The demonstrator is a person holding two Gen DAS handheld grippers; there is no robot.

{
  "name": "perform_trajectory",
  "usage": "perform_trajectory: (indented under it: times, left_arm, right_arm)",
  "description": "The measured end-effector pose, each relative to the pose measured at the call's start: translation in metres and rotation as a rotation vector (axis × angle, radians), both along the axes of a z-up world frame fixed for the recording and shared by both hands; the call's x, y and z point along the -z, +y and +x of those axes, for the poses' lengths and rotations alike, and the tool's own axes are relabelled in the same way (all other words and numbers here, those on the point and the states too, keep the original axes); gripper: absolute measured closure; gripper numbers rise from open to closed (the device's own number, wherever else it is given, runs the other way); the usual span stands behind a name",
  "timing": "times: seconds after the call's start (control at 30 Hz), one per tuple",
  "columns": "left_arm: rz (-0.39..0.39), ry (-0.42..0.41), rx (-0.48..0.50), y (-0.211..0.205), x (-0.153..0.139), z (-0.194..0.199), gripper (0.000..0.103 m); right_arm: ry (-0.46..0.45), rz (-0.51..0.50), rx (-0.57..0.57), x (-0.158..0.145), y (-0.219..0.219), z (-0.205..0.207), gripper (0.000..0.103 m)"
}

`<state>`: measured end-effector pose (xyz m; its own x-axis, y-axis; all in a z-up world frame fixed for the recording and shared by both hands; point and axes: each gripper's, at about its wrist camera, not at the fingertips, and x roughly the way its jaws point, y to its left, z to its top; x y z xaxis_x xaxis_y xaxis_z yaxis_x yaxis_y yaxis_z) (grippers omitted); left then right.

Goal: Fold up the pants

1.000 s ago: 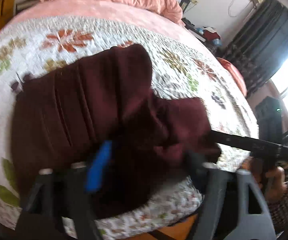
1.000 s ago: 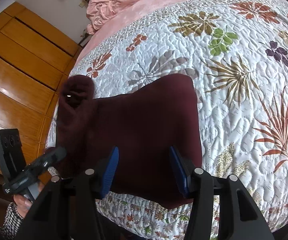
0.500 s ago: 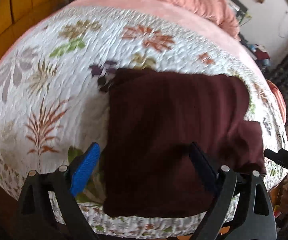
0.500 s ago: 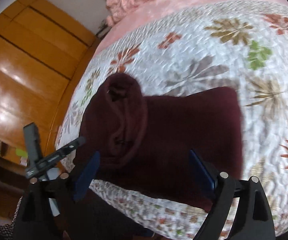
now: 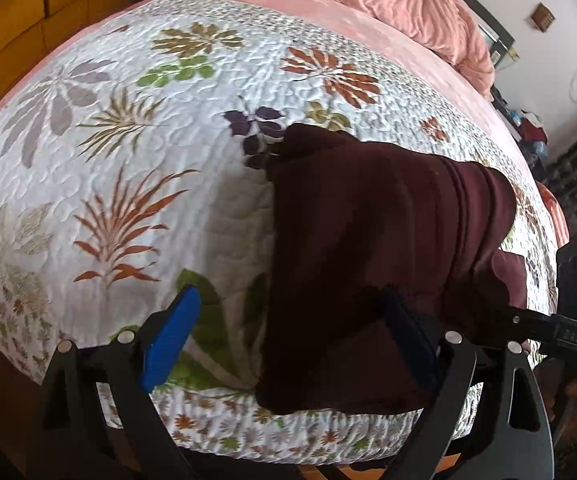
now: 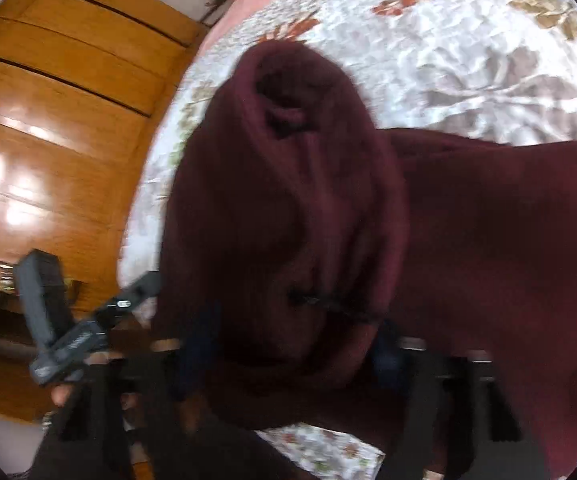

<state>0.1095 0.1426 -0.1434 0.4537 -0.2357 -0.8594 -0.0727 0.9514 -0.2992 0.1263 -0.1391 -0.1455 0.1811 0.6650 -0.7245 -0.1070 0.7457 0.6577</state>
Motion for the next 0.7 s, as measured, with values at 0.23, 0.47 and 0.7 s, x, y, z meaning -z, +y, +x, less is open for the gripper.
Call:
perform_trajectory:
  times: [0.23, 0.47, 0.7]
  left_arm:
    - [-0.034, 0.016, -0.021, 0.003, 0.003, 0.002, 0.012]
    - [-0.059, -0.019, -0.002, -0.010, -0.013, 0.004, 0.012]
    - [-0.029, -0.051, 0.087, -0.048, -0.025, 0.004, 0.012]
  right_arm:
    - [-0.137, 0.026, -0.036, -0.044, 0.003, -0.011, 0.076]
    - [-0.236, 0.062, -0.003, -0.101, -0.030, -0.029, 0.076]
    - [-0.271, 0.018, 0.067, -0.109, -0.074, -0.043, 0.076]
